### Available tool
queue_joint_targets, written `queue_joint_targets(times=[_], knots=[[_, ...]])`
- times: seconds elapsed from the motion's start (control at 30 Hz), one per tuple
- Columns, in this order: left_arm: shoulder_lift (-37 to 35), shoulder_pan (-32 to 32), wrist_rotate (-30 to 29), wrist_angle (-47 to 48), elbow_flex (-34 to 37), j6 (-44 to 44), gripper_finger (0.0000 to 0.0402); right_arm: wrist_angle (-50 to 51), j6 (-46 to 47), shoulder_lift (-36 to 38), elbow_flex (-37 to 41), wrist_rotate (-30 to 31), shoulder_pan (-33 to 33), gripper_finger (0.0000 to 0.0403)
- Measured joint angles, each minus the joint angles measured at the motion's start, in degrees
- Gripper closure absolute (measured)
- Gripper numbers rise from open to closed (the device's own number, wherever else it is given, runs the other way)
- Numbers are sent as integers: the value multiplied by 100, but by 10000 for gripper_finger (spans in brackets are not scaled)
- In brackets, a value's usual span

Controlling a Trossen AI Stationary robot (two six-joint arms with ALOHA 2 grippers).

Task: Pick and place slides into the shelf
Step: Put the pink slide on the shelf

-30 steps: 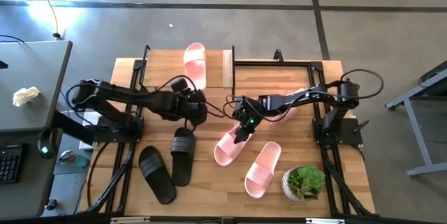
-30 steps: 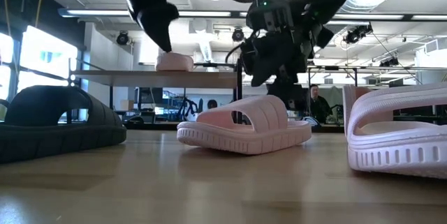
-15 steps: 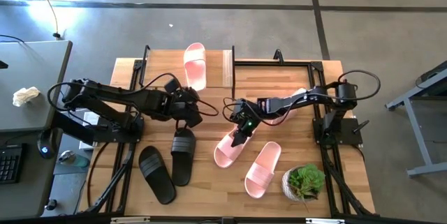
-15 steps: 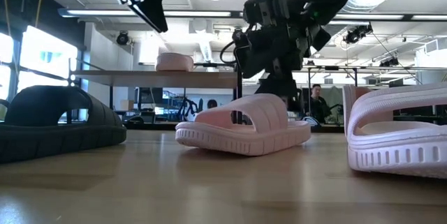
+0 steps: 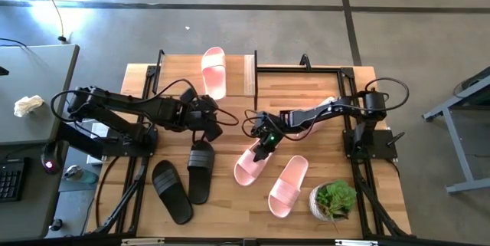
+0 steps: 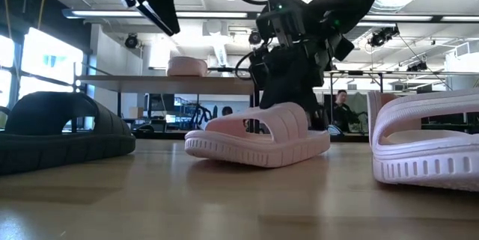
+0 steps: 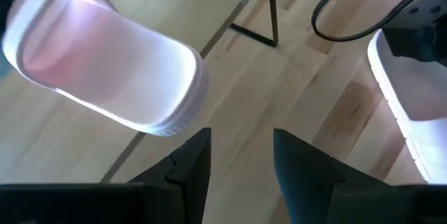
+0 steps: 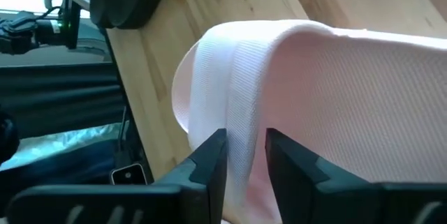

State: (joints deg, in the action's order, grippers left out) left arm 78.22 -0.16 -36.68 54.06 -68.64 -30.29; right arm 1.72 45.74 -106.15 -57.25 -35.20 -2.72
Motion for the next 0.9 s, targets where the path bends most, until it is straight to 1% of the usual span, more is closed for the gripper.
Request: queue_joint_targets(times=[0.13, 0.3, 0.4, 0.5, 0.67, 0.73, 0.83, 0.9], knots=[[0, 1, 162, -17, 0, -43, 261, -47, -107, 0, 0, -5, 22, 329], [-19, 0, 390, -33, 0, -232, 261, -166, -128, 0, 0, 7, 50, 392], [-121, 0, 588, -127, 2, -344, 261, -240, -123, 10, 0, 81, 52, 393], [-311, 0, 893, -277, 2, -414, 261, -209, -252, 150, 0, 295, 57, 400], [-825, 0, 1439, -685, 2, -449, 261, -169, -491, 705, 2, 756, 52, 401], [-1043, 16, 1742, -866, 2, -447, 261, -8, -611, 996, 2, 1042, 50, 401], [-1328, 15, 2044, -1170, 2, -447, 261, 310, -844, 1519, 2, 1677, 50, 402], [-1479, 15, 2067, -1330, 2, -442, 261, 471, -1058, 1900, 2, 2165, 51, 402]])
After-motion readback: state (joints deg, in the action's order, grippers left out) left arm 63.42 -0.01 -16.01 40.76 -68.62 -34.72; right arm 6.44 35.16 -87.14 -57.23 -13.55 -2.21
